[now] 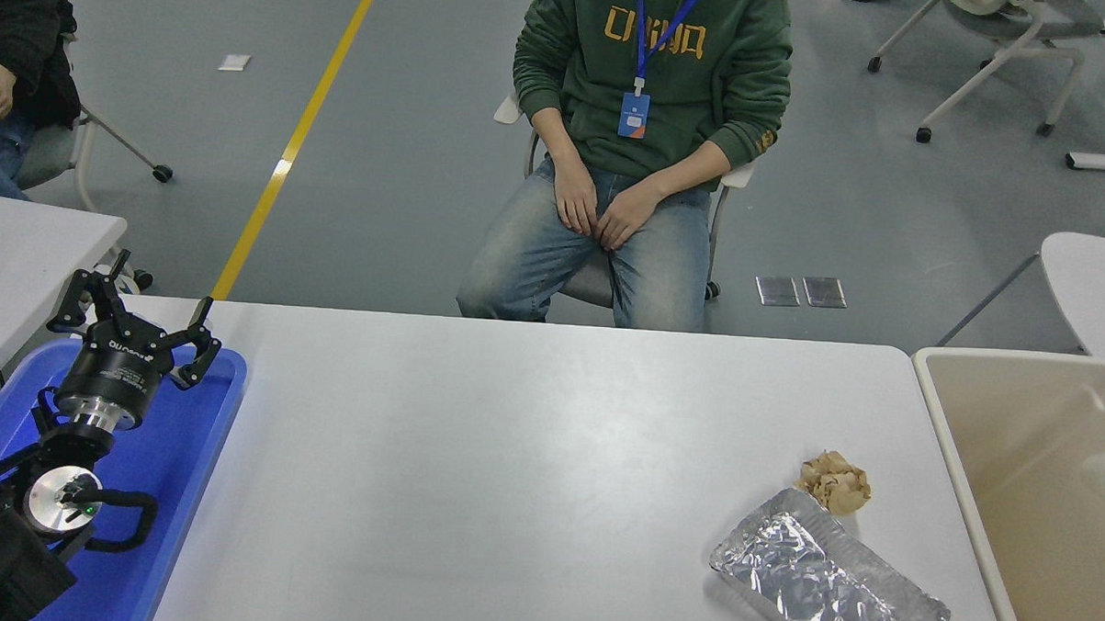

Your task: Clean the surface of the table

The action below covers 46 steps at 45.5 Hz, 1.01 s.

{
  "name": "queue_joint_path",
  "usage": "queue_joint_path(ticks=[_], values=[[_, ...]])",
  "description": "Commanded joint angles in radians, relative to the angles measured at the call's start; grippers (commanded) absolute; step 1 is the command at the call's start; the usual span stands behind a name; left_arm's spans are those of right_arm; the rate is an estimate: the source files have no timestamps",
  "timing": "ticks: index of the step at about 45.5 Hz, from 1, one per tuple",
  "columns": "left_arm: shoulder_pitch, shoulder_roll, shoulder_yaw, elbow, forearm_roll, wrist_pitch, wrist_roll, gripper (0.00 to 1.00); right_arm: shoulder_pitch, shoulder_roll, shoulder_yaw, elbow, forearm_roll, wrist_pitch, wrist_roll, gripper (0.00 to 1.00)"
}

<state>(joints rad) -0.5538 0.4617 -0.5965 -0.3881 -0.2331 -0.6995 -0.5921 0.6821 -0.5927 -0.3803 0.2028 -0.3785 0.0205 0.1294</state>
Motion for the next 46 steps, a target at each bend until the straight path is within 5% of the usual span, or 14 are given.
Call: queue_joint_path(ticks=[1, 9, 11, 28, 46], values=[[0.000, 0.000, 0.000, 0.000, 0.000, 0.000, 0.000, 1.00, -0.046, 0.051, 0.061, -0.045, 0.009, -0.013, -0.008, 0.22], [0.000, 0.000, 0.000, 0.000, 0.000, 0.000, 0.000, 1.00, -0.041, 0.050, 0.090, -0.045, 0.009, -0.024, -0.007, 0.77], [0.000, 0.000, 0.000, 0.000, 0.000, 0.000, 0.000, 1.00, -0.039, 0.050, 0.090, -0.042, 0.009, -0.022, -0.007, 1.00], [0.000, 0.000, 0.000, 0.000, 0.000, 0.000, 0.000, 1.00, 0.003, -0.044, 0.305, -0.007, 0.015, -0.014, -0.007, 1.00], [0.000, 0.000, 0.000, 0.000, 0.000, 0.000, 0.000, 1.00, 0.036, -0.199, 0.648, 0.389, 0.015, -0.025, -0.005, 1.00]])
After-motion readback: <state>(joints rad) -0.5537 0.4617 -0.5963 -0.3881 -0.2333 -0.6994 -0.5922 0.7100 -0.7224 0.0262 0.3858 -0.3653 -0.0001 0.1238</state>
